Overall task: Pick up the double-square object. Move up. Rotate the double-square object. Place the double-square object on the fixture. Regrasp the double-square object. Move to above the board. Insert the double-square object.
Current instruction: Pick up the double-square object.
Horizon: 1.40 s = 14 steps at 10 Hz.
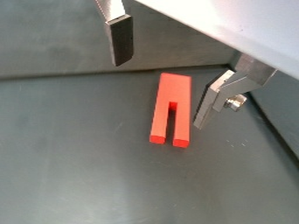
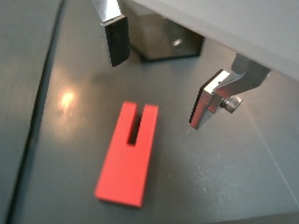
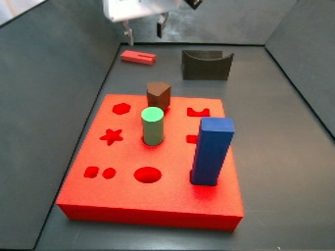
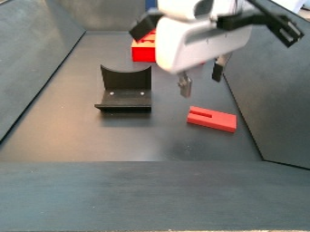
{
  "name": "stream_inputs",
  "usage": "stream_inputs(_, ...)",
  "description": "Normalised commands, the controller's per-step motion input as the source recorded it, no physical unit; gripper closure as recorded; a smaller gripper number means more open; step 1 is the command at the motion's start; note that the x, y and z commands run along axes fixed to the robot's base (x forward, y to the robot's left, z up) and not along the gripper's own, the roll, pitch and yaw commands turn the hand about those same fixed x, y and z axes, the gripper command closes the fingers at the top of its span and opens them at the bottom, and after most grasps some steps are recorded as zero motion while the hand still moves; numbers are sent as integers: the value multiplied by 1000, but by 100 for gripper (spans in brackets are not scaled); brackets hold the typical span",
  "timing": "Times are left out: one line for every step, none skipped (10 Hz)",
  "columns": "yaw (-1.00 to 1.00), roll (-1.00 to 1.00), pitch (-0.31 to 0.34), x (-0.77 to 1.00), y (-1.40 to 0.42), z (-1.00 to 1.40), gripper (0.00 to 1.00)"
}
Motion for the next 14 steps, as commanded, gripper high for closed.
stream_inputs(943,74,-109,-137,66,-969,0)
stream_inputs(869,67,-94,-51,163,-1000,0)
stream_inputs(823,43,-83,0,231,-1000,0)
stream_inputs(731,13,-51,0,349,-1000,0)
stream_inputs(623,0,0,180,409,-1000,0)
stream_inputs(160,0,51,146,34,-1000,0)
stream_inputs(97,0,-60,0,-71,-903,0)
stream_inputs(83,-46,-159,-117,-23,-843,0)
stream_inputs(0,-64,-127,-46,9,-186,0)
stream_inputs(0,0,-9,0,0,0,0)
stream_inputs(0,0,0,0,0,0,0)
stream_inputs(0,0,0,0,0,0,100)
stream_inputs(0,0,0,0,0,0,100)
stream_inputs(0,0,0,0,0,0,100)
